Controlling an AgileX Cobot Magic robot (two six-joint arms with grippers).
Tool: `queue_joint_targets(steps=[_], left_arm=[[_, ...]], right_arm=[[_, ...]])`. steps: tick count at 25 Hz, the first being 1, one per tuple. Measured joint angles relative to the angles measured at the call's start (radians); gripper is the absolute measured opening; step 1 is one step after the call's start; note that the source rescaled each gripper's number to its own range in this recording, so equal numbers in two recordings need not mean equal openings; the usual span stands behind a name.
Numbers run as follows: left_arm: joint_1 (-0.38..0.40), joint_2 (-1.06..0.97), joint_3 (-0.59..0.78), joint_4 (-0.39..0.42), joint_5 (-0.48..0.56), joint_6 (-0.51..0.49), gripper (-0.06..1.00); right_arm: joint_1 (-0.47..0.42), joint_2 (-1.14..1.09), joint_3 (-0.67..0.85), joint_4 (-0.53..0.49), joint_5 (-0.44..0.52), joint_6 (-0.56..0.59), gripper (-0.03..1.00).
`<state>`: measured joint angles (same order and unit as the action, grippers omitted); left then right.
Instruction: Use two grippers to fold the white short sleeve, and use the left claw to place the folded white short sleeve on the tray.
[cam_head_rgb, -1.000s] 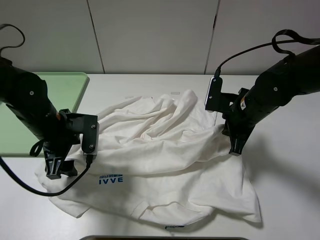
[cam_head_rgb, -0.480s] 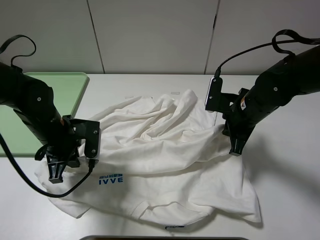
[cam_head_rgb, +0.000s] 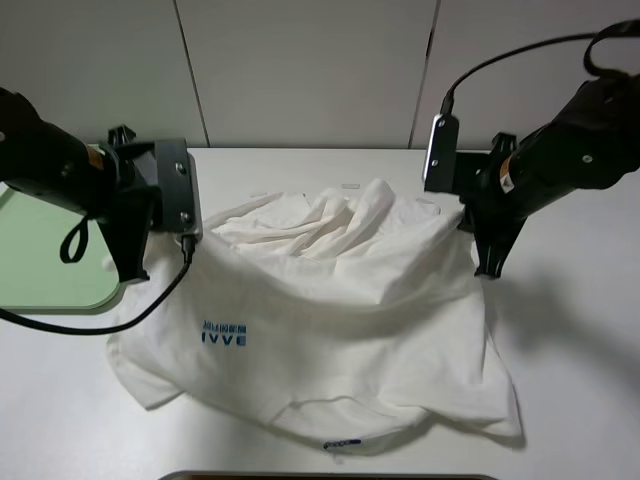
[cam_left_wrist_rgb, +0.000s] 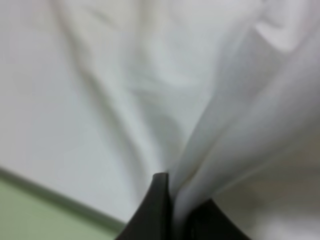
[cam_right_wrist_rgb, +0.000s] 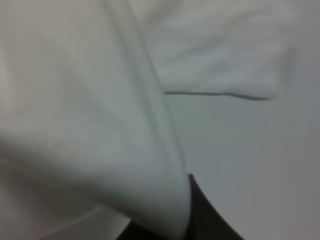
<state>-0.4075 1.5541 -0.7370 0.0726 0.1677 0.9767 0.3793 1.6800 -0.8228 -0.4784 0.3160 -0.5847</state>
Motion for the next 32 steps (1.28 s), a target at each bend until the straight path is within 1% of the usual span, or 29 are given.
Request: queue_joint_targets(steps=[2, 3, 4, 5, 7, 8, 11, 14, 15, 17, 20, 22, 25, 28, 29, 32], left_arm=[[0.006, -0.079, 0.0, 0.012, -0.085, 0.0, 0.0], [0.015, -0.116, 0.0, 0.016, -0.125, 0.0, 0.0], [0.032, -0.176, 0.0, 0.019, -0.186, 0.0, 0.0], [0.041, -0.199, 0.0, 0.019, -0.219, 0.0, 0.0], [0.067, -0.262, 0.0, 0.02, -0.293, 0.0, 0.0], [0.067, -0.262, 0.0, 0.02, -0.293, 0.0, 0.0], [0.085, -0.345, 0.0, 0.021, -0.418, 0.0, 0.0], [0.085, -0.407, -0.012, 0.023, -0.496, 0.006, 0.0], [0.085, -0.457, -0.034, 0.024, -0.532, 0.011, 0.0], [0.085, -0.509, -0.065, 0.025, -0.55, 0.012, 0.0], [0.085, -0.591, -0.122, 0.027, -0.557, 0.012, 0.0], [0.085, -0.629, -0.158, 0.027, -0.552, 0.012, 0.0], [0.085, -0.646, -0.186, 0.027, -0.526, 0.012, 0.0], [0.085, -0.629, -0.207, 0.027, -0.455, 0.012, 0.0], [0.088, -0.58, -0.207, 0.027, -0.409, 0.012, 0.0], [0.121, -0.452, -0.207, 0.024, -0.34, 0.012, 0.0]], right_arm=[[-0.034, -0.05, -0.036, -0.079, 0.0, 0.131, 0.0], [-0.063, -0.08, -0.061, -0.112, -0.001, 0.213, 0.0], [-0.099, -0.121, -0.096, -0.141, -0.004, 0.312, 0.0], [-0.125, -0.149, -0.117, -0.161, -0.004, 0.367, 0.0], [-0.164, -0.194, -0.147, -0.189, -0.004, 0.431, 0.0], [-0.164, -0.194, -0.147, -0.189, -0.004, 0.431, 0.0], [-0.19, -0.271, -0.186, -0.21, -0.009, 0.46, 0.0], [-0.189, -0.356, -0.227, -0.241, -0.017, 0.45, 0.0], [-0.187, -0.38, -0.236, -0.248, -0.017, 0.447, 0.0], [-0.178, -0.456, -0.262, -0.253, -0.02, 0.446, 0.0], [-0.178, -0.596, -0.302, -0.256, -0.051, 0.436, 0.0], [-0.178, -0.677, -0.316, -0.257, -0.082, 0.398, 0.0], [-0.178, -0.722, -0.321, -0.266, -0.12, 0.323, 0.0], [-0.178, -0.697, -0.326, -0.272, -0.12, 0.275, 0.0], [-0.178, -0.663, -0.326, -0.273, -0.113, 0.271, 0.0], [-0.197, -0.488, -0.326, -0.273, -0.09, 0.266, 0.0]])
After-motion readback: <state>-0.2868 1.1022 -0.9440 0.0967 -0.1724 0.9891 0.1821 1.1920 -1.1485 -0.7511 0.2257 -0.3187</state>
